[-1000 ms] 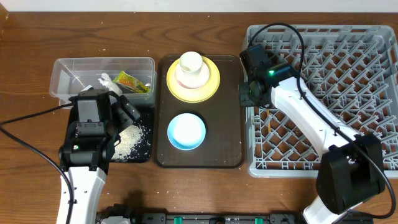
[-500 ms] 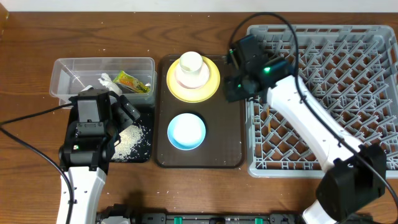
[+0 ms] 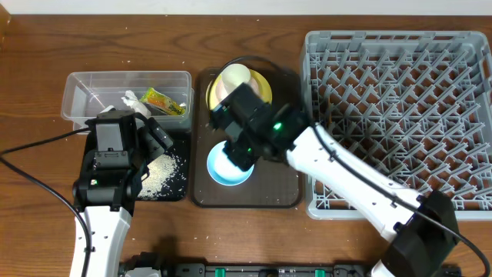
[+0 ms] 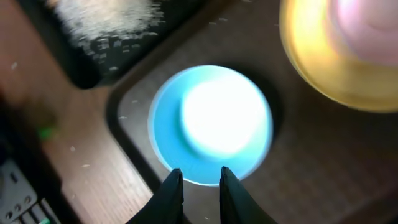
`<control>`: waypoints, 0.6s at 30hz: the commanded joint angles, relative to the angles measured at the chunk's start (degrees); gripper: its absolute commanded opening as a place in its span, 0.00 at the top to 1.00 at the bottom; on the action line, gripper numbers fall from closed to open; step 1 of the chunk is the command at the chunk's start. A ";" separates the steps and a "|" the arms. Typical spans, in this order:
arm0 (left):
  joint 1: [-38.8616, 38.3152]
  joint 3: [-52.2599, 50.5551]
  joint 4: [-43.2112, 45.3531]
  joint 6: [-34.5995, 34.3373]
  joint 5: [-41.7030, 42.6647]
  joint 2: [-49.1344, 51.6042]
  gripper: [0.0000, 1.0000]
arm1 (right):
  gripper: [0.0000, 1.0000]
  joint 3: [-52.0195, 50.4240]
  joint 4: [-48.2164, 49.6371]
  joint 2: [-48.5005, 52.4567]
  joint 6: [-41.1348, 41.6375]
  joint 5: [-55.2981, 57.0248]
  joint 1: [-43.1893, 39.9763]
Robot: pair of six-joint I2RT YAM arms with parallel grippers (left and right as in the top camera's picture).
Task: Sort waste into correct bins and load items into the dishwasher rack
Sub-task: 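Move the right gripper left over the light-blue bowl, then lower the right gripper and grip the blue bowl's rim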
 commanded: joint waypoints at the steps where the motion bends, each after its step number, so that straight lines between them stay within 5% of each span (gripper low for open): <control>1: 0.24 0.83 -0.17 0.28 -1.05 0.33 0.06 | 0.81 -0.13 0.50 1.25 -2.82 -0.22 2.05; 18: 0.24 0.83 -0.17 0.31 -1.05 0.33 0.05 | 0.79 -0.15 -0.90 10.54 -2.80 -0.68 5.60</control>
